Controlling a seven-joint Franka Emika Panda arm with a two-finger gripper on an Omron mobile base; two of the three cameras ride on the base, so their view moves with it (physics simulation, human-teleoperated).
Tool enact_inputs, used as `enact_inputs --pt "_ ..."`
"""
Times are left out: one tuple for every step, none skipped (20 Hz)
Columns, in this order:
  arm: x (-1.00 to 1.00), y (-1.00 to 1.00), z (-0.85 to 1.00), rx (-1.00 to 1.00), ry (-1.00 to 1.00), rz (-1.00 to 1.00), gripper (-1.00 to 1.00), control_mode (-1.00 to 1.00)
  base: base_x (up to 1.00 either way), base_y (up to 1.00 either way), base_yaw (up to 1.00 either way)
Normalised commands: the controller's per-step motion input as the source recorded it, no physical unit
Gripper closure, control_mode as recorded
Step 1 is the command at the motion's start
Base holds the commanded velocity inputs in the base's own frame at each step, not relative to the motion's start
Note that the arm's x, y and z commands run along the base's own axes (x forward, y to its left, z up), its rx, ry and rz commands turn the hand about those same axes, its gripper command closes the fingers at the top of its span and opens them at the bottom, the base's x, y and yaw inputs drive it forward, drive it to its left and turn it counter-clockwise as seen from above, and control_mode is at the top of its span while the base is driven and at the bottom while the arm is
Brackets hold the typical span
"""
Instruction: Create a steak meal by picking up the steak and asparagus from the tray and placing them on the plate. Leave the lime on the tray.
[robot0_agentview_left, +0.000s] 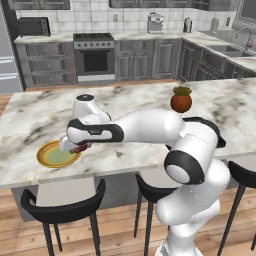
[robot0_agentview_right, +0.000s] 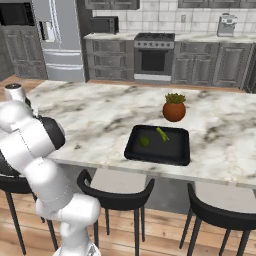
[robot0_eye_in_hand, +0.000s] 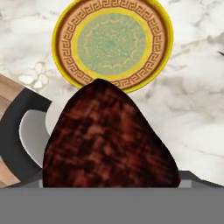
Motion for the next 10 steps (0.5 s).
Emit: enact_inputs --pt "0.27 0.6 -0.44 0.0 0.13 0.0 1.0 -1.0 0.0 0.0 0.0" --pt "0.36 0.53 -0.37 0.0 0.1 0.0 1.0 -1.0 0.0 0.0 0.0" --pt "0.38 0.44 -0.35 0.0 0.09 0.0 1.0 -1.0 0.0 0.0 0.0" --pt "0.4 0.37 -0.34 0.0 0.07 0.0 1.0 -1.0 0.0 0.0 0.0" --pt "0.45 0.34 -0.31 0.0 0.06 0.0 1.0 -1.0 0.0 0.0 0.0" --pt "0.47 0.34 -0.3 0.0 0.05 0.0 1.0 -1.0 0.0 0.0 0.0" --pt "0.48 0.31 -0.29 0.0 0.04 0.0 1.0 -1.0 0.0 0.0 0.0" --pt "0.49 0.29 -0.27 0.0 0.02 0.0 1.0 -1.0 0.0 0.0 0.0" --pt "0.51 0.29 -0.26 0.0 0.01 0.0 1.0 -1.0 0.0 0.0 0.0" --pt "0.51 0.29 -0.26 0.0 0.0 0.0 1.0 -1.0 0.0 0.0 0.0"
